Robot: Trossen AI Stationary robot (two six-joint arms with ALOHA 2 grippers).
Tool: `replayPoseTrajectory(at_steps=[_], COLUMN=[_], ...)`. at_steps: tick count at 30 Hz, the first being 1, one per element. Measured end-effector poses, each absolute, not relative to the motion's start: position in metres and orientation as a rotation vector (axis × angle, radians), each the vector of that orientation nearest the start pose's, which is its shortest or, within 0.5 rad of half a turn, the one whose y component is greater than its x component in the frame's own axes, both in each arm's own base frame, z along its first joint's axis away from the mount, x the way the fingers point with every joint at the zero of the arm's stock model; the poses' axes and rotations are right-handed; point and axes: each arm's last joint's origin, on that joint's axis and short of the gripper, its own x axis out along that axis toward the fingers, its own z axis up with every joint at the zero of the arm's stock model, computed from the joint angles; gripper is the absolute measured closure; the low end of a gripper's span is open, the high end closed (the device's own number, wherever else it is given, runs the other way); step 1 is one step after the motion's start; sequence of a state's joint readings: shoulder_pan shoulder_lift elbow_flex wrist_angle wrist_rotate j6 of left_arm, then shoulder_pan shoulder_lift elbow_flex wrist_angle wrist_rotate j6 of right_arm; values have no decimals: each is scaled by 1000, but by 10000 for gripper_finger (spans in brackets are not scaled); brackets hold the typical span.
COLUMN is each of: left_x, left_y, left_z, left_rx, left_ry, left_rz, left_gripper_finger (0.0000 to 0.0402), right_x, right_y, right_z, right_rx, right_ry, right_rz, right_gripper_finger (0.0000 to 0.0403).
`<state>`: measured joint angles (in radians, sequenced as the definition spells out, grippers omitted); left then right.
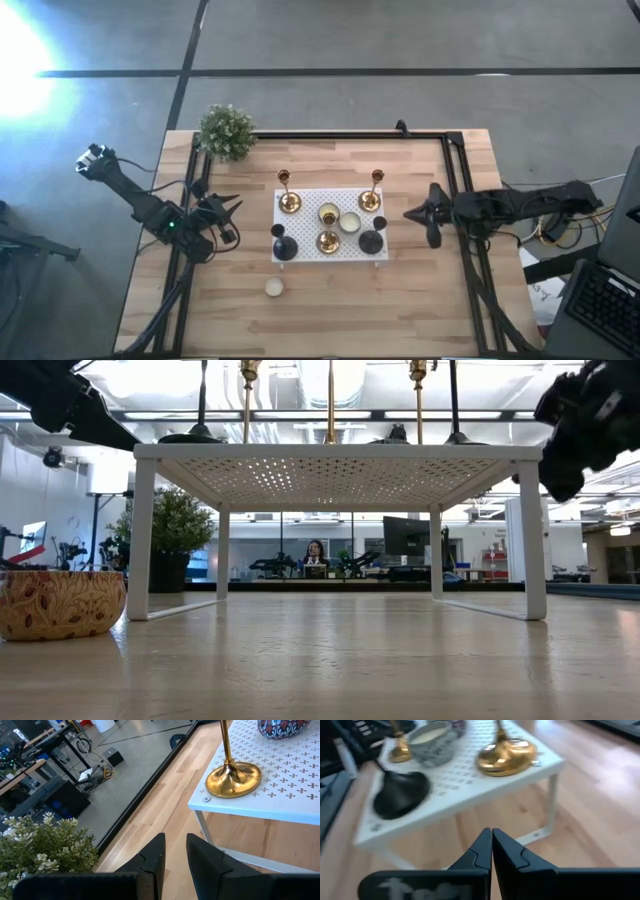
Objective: Pick & Place candle stick holders
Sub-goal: Put the scented candle on the shelf
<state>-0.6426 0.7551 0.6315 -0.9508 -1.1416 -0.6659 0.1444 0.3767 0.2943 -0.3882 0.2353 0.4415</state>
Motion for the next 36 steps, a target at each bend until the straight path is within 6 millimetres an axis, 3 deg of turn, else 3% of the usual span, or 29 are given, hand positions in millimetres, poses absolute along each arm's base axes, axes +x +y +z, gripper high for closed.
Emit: replayPoseTrajectory(at_steps=[4,9,20,36], left_x=[109,109,109,109], left_y=[-49,-49,-49,-49], left_z=[244,244,244,244], left_rx=[215,215,215,215], left_ry=[482,482,482,482], left_rz=[628,628,628,628], left_gripper_finger=[319,319,319,319], right_x=[107,109,103,96], right_y=[2,-2,-3,-4], right_z=[182,180,159,166], right_rx=[318,235,130,128], right_ry=[406,293,266,192], right_rz=[-235,-231,-215,-230], right_gripper_finger=[395,395,395,394])
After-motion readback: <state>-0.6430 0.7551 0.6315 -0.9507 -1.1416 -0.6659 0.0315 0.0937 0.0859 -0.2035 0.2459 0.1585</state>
